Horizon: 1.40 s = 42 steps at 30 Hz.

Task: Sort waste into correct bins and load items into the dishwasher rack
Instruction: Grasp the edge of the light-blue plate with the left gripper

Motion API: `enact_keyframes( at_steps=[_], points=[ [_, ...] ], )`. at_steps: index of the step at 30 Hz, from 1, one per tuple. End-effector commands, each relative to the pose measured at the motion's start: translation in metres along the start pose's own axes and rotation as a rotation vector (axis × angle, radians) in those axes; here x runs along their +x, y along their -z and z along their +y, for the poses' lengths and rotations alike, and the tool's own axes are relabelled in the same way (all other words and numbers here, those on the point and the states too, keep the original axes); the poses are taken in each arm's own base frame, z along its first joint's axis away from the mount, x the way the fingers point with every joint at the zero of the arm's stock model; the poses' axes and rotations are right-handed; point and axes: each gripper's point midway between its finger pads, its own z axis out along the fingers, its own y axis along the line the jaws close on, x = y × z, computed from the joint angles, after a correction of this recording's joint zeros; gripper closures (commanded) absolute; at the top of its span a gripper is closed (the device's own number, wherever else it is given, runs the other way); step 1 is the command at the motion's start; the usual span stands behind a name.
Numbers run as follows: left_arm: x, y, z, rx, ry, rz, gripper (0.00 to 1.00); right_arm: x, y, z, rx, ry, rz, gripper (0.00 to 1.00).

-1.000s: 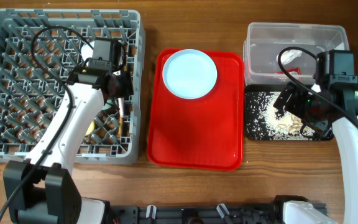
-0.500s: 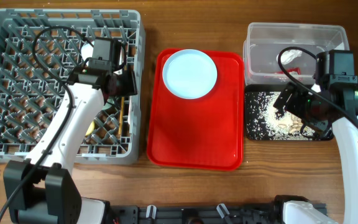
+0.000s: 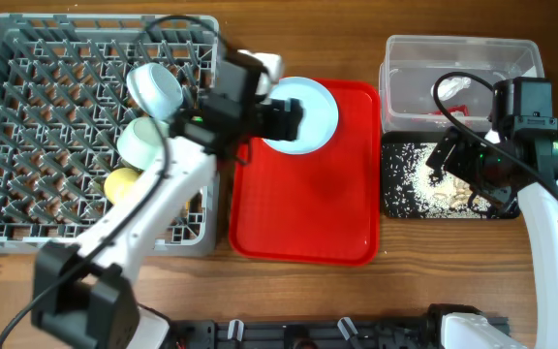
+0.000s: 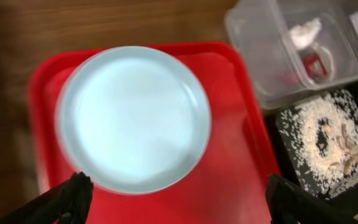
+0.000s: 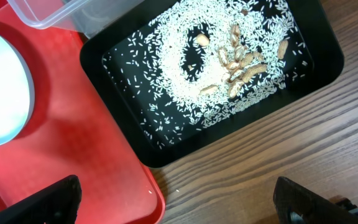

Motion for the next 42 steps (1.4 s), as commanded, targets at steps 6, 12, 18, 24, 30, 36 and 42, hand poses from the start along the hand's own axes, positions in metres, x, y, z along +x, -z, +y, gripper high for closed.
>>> enact_keyframes(
  at_steps=[6, 12, 18, 24, 30, 36, 42],
  points=[
    [0.058, -0.085, -0.027, 0.006, -0.184, 0.152, 0.13, -0.004, 0.004, 0.003, -0.016, 0.007, -0.012, 0.0],
    [0.092, -0.114, -0.008, -0.091, -0.214, 0.241, 0.13, -0.004, 0.004, 0.003, -0.016, 0.006, -0.011, 0.0],
    [0.118, -0.123, 0.005, -0.124, -0.211, 0.33, 0.17, -0.003, 0.004, 0.003, -0.015, 0.007, -0.009, 0.0],
    [0.132, -0.118, 0.007, -0.136, -0.214, 0.386, 0.43, -0.004, 0.004, 0.003, -0.015, 0.007, -0.01, 0.0],
    [0.145, -0.115, -0.005, -0.128, -0.243, 0.422, 0.69, -0.004, 0.004, 0.003, -0.016, 0.007, -0.013, 0.0],
    [0.151, -0.116, -0.024, -0.101, -0.285, 0.418, 0.8, -0.004, 0.004, 0.003, -0.016, 0.007, -0.012, 0.0],
    [0.155, -0.116, -0.034, -0.088, -0.305, 0.42, 0.96, -0.004, 0.004, 0.003, -0.016, 0.007, -0.012, 0.0]
  ],
)
